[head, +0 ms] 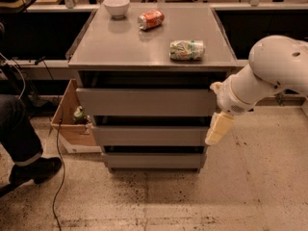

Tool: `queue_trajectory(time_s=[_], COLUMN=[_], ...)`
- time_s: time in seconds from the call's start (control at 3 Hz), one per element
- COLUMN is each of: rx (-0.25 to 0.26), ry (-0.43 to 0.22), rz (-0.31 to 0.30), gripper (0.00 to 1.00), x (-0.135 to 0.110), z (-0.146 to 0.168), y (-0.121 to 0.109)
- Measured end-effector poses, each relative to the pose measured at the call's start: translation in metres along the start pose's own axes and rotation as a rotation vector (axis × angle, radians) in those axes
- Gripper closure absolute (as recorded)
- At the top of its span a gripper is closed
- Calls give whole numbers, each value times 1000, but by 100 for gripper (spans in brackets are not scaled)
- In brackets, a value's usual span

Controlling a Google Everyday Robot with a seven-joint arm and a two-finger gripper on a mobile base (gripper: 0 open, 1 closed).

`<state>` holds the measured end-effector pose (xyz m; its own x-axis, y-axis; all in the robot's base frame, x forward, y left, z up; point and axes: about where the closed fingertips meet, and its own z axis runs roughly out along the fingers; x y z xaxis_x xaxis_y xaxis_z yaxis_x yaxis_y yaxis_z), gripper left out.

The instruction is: Open top drawer

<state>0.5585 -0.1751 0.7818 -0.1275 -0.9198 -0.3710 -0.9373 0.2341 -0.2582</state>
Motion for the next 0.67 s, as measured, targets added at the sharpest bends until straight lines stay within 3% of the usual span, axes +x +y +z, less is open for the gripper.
queue_trajectory(time_s=[0.67], rx=[2], ry=[-81], rz=[-14], gripper=[0], x=[-18], z=[71], y=[-32])
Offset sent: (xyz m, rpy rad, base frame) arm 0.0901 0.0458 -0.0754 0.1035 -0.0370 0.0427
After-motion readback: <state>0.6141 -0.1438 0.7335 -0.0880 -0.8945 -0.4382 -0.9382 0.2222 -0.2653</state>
